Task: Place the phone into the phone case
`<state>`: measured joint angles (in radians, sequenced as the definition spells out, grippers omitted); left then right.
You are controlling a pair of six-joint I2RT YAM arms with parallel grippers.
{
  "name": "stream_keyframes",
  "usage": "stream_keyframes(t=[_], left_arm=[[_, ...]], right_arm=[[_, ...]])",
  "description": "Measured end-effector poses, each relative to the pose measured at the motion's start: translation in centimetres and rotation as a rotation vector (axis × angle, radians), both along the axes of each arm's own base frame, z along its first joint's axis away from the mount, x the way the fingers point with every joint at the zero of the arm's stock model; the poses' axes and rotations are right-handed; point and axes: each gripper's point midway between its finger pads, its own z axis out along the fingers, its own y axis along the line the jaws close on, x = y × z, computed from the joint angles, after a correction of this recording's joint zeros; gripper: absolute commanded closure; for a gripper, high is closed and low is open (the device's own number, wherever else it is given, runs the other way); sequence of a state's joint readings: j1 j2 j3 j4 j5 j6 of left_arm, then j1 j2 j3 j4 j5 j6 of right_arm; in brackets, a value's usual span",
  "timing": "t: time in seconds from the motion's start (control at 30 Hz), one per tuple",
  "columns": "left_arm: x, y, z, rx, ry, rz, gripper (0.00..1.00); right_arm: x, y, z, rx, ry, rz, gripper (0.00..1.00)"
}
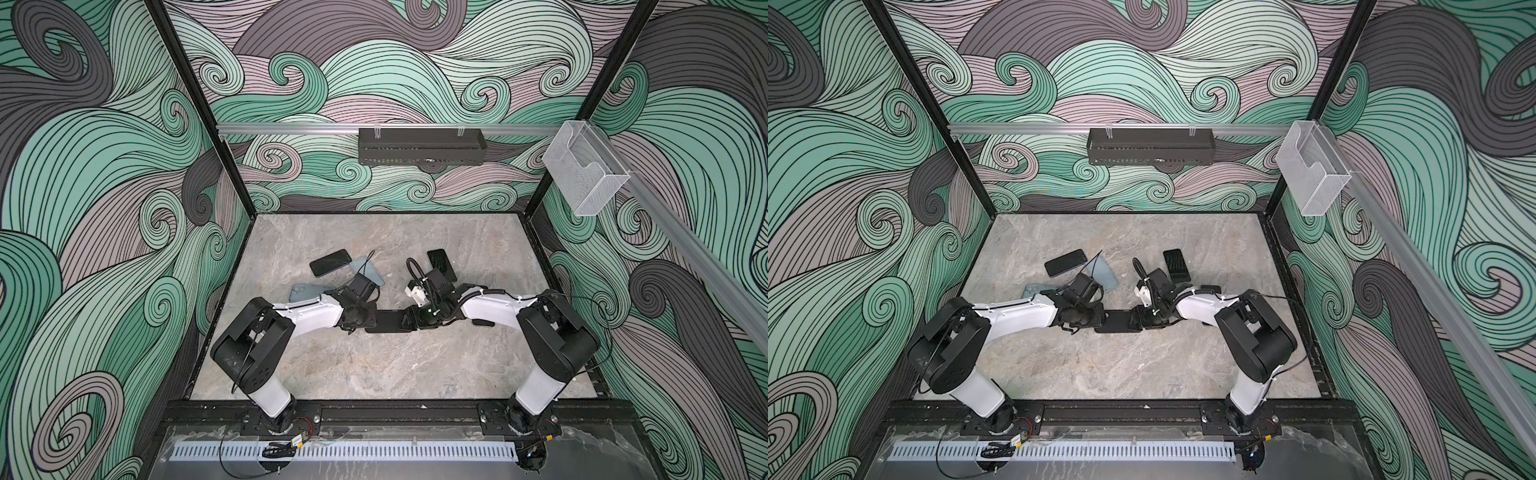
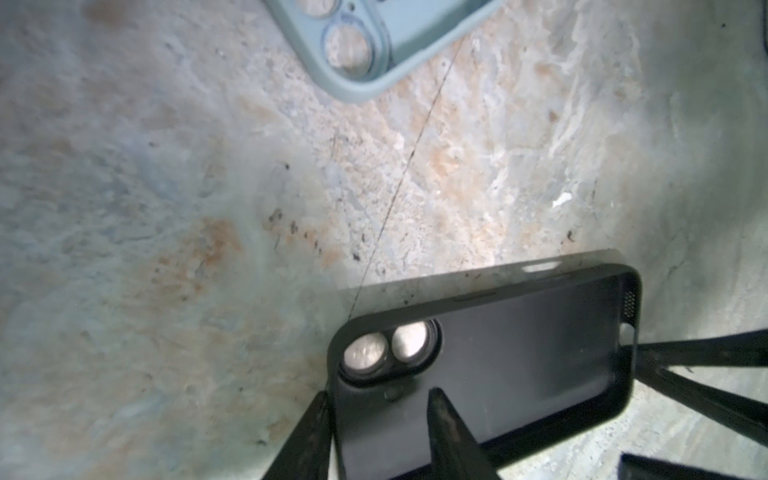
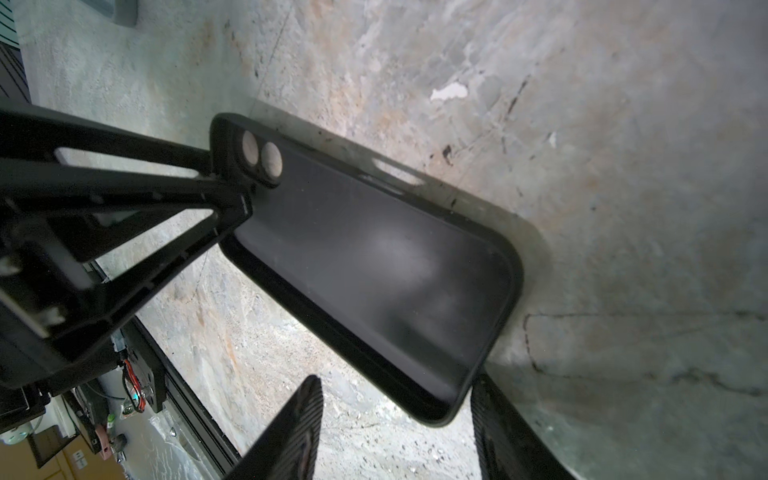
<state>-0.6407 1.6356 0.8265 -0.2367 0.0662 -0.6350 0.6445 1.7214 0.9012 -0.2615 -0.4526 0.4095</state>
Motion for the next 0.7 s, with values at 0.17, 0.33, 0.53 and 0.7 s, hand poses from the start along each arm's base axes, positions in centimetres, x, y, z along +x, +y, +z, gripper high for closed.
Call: stream_keyframes(t=[0.17, 0.33, 0.53, 0.7], left_arm=[[0.8, -0.4, 0.0, -0.009, -0.003, -0.010, 0.59], [0.8, -0.6, 0.1, -0.020, -0.001, -0.017, 0.57], [0.6, -0.6, 0.3, -0.029, -0.001, -0.017, 0.42], [-0.9, 1.1, 0.9, -0.018, 0.002, -0.002, 0.25]], right_arm=[[-0.2, -0.2, 0.0, -0.003, 0.003, -0.012, 0.41], [-0.2, -0.7, -0.1, -0.026, -0.006, -0.021, 0.41], [-0.2, -2.1, -0.1, -0.107, -0.036, -0.019, 0.36], [0.7, -3.4, 0.8, -0.197, -0.100, 0.014, 0.28]])
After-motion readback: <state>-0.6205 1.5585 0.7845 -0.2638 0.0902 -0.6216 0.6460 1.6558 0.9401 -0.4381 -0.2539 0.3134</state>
